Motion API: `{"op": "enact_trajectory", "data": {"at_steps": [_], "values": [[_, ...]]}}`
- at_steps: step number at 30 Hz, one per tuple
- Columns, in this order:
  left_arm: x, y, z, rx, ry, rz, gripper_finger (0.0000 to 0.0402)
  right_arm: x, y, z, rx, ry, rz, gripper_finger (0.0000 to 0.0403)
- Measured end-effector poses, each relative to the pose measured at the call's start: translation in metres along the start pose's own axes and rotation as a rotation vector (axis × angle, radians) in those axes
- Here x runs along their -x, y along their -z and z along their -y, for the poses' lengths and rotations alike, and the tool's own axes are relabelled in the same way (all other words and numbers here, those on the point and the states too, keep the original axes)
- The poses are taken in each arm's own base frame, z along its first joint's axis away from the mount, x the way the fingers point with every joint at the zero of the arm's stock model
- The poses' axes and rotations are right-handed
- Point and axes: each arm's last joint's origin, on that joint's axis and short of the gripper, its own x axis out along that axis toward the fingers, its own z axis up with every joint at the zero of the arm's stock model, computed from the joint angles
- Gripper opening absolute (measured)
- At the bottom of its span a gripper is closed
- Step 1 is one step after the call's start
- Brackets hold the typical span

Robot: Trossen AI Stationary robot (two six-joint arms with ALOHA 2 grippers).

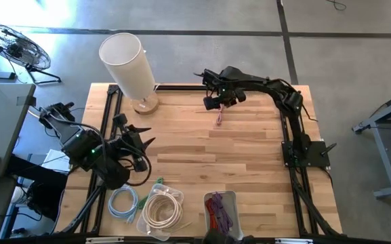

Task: Pick & Place USB Port
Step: Put the pink USB cable into the gray bin

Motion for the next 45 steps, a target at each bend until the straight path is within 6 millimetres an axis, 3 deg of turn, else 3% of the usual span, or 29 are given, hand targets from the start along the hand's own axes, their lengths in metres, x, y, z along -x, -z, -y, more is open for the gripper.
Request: {"op": "enact_trajectory", "data": {"at_steps": [15,23,30,38,45], "values": [[-0.010,0.015,0.013,-0.045,0.004,-0.056,0.0151,-0.005,0.000,0.000,-0.102,-0.136,-0.183,0.0176],[-0.010,0.016,0.014,-0.045,0.042,-0.087,0.0151,-0.003,-0.003,0.003,-0.021,-0.174,-0.191,0.0176],[-0.010,0.016,0.013,-0.052,0.032,-0.081,0.0151,0.008,-0.016,0.020,-0.035,-0.242,-0.186,0.0176],[-0.009,0.018,0.012,-0.076,0.021,-0.091,0.0151,0.010,-0.038,0.048,-0.206,-0.257,-0.185,0.0176],[-0.010,0.017,0.011,-0.077,0.000,-0.073,0.0151,0.011,-0.052,0.057,-0.275,-0.287,-0.122,0.0176]]}}
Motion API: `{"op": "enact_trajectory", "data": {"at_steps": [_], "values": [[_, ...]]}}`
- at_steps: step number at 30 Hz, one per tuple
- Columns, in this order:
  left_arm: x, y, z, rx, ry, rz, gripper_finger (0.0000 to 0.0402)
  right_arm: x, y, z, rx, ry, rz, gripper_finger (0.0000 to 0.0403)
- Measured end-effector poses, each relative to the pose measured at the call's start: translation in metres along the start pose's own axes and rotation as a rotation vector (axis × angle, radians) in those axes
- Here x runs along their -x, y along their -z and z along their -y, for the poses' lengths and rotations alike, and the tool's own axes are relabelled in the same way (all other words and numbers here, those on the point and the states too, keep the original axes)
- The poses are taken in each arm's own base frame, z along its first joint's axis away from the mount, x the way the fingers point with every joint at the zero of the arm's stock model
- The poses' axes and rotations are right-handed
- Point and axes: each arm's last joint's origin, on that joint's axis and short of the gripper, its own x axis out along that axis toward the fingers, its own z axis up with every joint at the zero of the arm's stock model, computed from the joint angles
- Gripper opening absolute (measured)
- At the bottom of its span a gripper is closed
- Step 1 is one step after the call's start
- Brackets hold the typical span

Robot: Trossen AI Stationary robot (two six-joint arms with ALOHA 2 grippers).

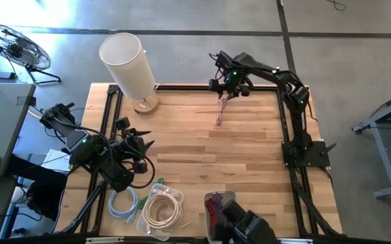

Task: Pick & Place USB Port
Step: Put the pink USB cable into the gray bin

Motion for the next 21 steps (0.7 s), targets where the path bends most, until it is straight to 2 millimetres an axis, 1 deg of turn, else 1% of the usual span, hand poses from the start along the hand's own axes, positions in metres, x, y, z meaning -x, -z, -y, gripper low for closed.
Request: {"op": "enact_trajectory", "data": {"at_steps": [3,7,9,13,16,18,21], "values": [[0.000,0.000,0.000,-0.002,0.000,-0.001,0.0151,0.002,-0.008,0.002,0.021,0.008,0.069,0.0176],[0.000,0.000,0.000,-0.004,-0.001,-0.002,0.0151,0.006,-0.017,0.009,0.051,0.041,0.119,0.0176],[0.000,0.000,0.000,-0.006,-0.002,-0.003,0.0151,0.008,-0.022,0.013,0.107,0.040,0.132,0.0176],[0.000,0.002,-0.001,-0.021,-0.007,-0.011,0.0151,0.013,-0.031,0.021,0.330,-0.007,0.100,0.0176],[0.000,0.002,-0.002,-0.025,-0.009,-0.013,0.0151,0.015,-0.032,0.028,0.501,-0.006,0.057,0.0176],[0.000,0.003,-0.002,-0.037,-0.014,-0.018,0.0151,0.016,-0.032,0.032,0.625,0.021,0.033,0.0176],[0.000,0.003,-0.003,-0.041,-0.016,-0.019,0.0151,0.016,-0.032,0.036,0.836,0.147,0.044,0.0176]]}}
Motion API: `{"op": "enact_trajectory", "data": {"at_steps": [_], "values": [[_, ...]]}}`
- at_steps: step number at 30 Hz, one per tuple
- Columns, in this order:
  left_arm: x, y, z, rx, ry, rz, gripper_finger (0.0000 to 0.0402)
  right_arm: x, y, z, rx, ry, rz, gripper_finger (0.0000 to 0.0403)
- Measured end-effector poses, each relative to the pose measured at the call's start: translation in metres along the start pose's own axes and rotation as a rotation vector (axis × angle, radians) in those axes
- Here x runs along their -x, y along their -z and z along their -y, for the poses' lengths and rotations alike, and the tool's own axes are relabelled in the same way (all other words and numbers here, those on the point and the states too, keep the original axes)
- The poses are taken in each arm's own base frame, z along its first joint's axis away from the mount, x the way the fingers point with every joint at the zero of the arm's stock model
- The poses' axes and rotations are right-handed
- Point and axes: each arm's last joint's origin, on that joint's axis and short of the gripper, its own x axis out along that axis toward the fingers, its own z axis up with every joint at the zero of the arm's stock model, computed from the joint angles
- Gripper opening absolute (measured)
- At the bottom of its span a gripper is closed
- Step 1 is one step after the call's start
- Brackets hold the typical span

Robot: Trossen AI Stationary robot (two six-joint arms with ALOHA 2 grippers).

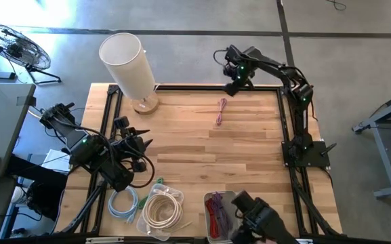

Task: Pick & Place USB Port
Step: Put the pink USB cable into the gray bin

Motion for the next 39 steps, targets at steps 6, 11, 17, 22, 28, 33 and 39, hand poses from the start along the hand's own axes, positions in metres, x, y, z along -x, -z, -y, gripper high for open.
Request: {"op": "enact_trajectory", "data": {"at_steps": [6,11,17,22,28,33,39], "values": [[0.000,0.000,0.000,0.000,-0.018,0.014,0.0151,-0.002,0.003,-0.010,0.537,0.280,-0.144,0.0176],[0.000,-0.001,-0.001,-0.010,-0.027,0.021,0.0151,-0.005,0.000,-0.031,0.996,0.391,-0.257,0.0176],[-0.007,-0.002,-0.005,-0.004,-0.045,-0.008,0.0151,-0.008,-0.012,-0.047,1.331,0.419,-0.205,0.0176],[-0.017,-0.004,-0.011,-0.007,-0.062,-0.053,0.0151,-0.007,-0.023,-0.050,1.364,0.449,-0.073,0.0176],[-0.030,-0.006,-0.019,-0.015,-0.071,-0.119,0.0151,-0.004,-0.031,-0.043,1.270,0.541,-0.008,0.0176],[-0.036,-0.007,-0.023,-0.001,-0.087,-0.138,0.0151,-0.002,-0.025,-0.025,1.137,0.450,-0.009,0.0176],[-0.036,-0.007,-0.023,-0.036,-0.094,-0.136,0.0151,-0.003,-0.018,-0.020,1.163,0.225,0.049,0.0176]]}}
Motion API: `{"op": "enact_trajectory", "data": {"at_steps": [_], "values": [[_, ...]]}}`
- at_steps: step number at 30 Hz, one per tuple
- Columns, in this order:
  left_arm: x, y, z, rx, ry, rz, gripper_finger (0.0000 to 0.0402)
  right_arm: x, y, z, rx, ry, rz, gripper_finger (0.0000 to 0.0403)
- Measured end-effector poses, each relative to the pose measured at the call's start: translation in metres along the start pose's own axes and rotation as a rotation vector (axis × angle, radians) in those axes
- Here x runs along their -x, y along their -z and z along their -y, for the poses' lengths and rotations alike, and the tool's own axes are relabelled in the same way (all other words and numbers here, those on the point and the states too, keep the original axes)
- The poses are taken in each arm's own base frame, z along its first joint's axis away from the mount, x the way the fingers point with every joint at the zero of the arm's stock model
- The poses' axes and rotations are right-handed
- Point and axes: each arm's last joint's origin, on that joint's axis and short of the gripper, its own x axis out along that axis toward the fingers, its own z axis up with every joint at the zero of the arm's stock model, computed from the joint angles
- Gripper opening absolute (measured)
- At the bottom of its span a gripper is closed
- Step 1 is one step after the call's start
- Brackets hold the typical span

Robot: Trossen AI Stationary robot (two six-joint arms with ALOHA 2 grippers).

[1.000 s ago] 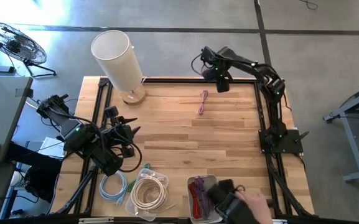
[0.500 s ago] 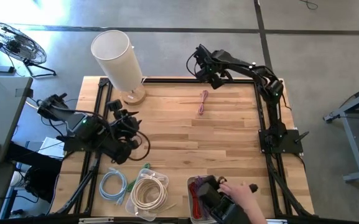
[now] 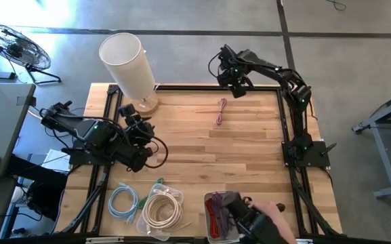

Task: Pick & Place USB Port
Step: Put the pink USB cable into the gray bin

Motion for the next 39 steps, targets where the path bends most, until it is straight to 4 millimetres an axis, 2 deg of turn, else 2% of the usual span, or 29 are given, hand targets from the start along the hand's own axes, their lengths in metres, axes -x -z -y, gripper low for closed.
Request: {"op": "enact_trajectory", "data": {"at_steps": [7,12,16,19,23,28,31,36,39], "values": [[-0.006,-0.001,-0.004,0.002,-0.013,-0.024,0.0151,-0.001,-0.021,-0.012,-0.045,-0.046,0.017,0.0176],[-0.010,-0.001,-0.008,-0.006,-0.005,-0.048,0.0151,-0.001,-0.044,-0.031,-0.355,-0.093,-0.041,0.0176],[-0.010,-0.001,-0.008,-0.010,-0.010,-0.045,0.0151,0.002,-0.059,-0.049,-0.474,-0.159,-0.091,0.0176],[-0.010,-0.001,-0.008,-0.015,-0.011,-0.044,0.0151,0.011,-0.071,-0.062,-0.555,-0.271,-0.028,0.0176],[-0.009,-0.001,-0.008,-0.015,-0.012,-0.044,0.0151,0.017,-0.089,-0.067,-0.827,-0.350,0.072,0.0176],[-0.009,-0.001,-0.008,-0.014,-0.010,-0.042,0.0151,0.015,-0.100,-0.062,-1.243,-0.177,0.046,0.0176],[-0.009,-0.001,-0.008,-0.015,-0.004,-0.045,0.0151,0.015,-0.102,-0.065,-1.303,-0.033,-0.008,0.0176],[-0.009,-0.001,-0.007,-0.014,0.015,-0.055,0.0151,0.016,-0.117,-0.081,-1.416,-0.029,-0.045,0.0176],[-0.009,0.000,-0.006,-0.014,0.046,-0.071,0.0151,0.017,-0.125,-0.093,-1.470,0.115,-0.095,0.0176]]}}
